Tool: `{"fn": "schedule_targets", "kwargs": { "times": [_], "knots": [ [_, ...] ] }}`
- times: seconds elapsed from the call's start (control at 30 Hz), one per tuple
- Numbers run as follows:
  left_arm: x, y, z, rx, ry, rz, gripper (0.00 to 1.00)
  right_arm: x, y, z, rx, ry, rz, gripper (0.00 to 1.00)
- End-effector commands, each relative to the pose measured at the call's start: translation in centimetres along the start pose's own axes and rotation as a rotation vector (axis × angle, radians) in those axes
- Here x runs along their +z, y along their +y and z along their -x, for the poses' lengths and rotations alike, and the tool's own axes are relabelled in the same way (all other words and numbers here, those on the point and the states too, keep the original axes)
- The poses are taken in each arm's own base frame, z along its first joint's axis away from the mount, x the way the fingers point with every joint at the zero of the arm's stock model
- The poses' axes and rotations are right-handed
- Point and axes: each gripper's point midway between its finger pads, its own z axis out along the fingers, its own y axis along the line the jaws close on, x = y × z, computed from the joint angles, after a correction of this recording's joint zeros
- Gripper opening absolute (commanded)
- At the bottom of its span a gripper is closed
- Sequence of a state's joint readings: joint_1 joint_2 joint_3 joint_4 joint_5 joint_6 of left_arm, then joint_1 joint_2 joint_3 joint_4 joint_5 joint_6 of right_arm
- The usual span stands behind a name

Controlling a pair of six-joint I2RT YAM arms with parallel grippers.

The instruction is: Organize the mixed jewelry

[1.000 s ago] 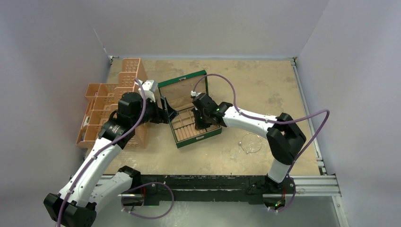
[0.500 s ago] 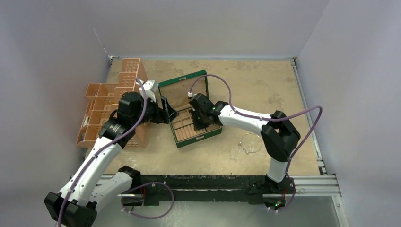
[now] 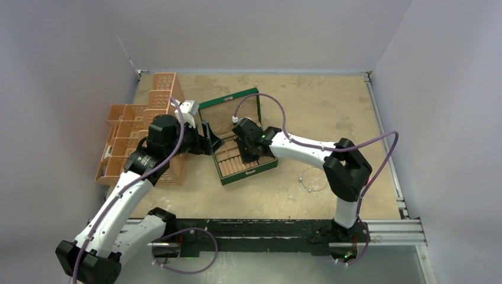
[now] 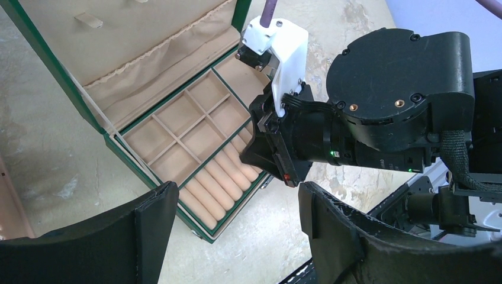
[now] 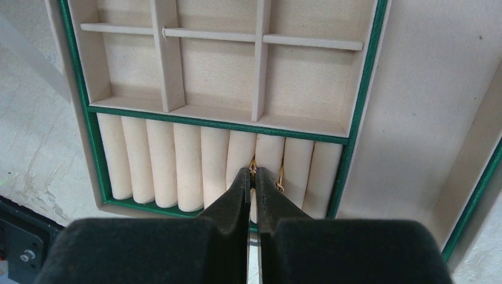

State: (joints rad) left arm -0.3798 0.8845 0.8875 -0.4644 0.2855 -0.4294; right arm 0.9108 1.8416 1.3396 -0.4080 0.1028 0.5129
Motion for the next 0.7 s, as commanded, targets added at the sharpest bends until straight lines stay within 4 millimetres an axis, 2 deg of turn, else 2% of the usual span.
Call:
{"fn": "schedule_targets", "kwargs": {
  "times": [0.0,0.13,0.23,0.37,0.47,0.57,0.67],
  "knots": [
    [0.1,-0.4,1.0,0.028,-0.036,-0.026,0.74,-0.1,0.2,0.7,0.013,-0.015,-0.027,0.08],
    [0.1,-0.4,1.0,0.026,-0.035,-0.026,0.74,-2.2,1.6,1.9,0.034,-0.038,0.035,0.33],
    [0.1,-0.4,0.9,0.024,-0.033,-0.027,0.74,-4.2,2.4,3.4,0.042,-0.083,0.070,0.40],
    [0.0,-0.8,1.1,0.025,-0.039,-0.047,0.74,-6.1,2.9,4.6,0.051,-0.123,0.088,0.42],
    [-0.1,-0.8,1.1,0.023,-0.041,-0.048,0.74,-7.2,2.1,5.6,0.070,-0.176,0.057,0.41],
    [-0.2,-1.0,1.1,0.020,-0.045,-0.055,0.74,-8.5,0.6,6.9,0.091,-0.264,0.009,0.37],
    [-0.4,-1.2,1.2,0.020,-0.053,-0.066,0.74,-10.0,-2.7,8.1,0.173,-0.374,-0.098,0.31]
  ]
}}
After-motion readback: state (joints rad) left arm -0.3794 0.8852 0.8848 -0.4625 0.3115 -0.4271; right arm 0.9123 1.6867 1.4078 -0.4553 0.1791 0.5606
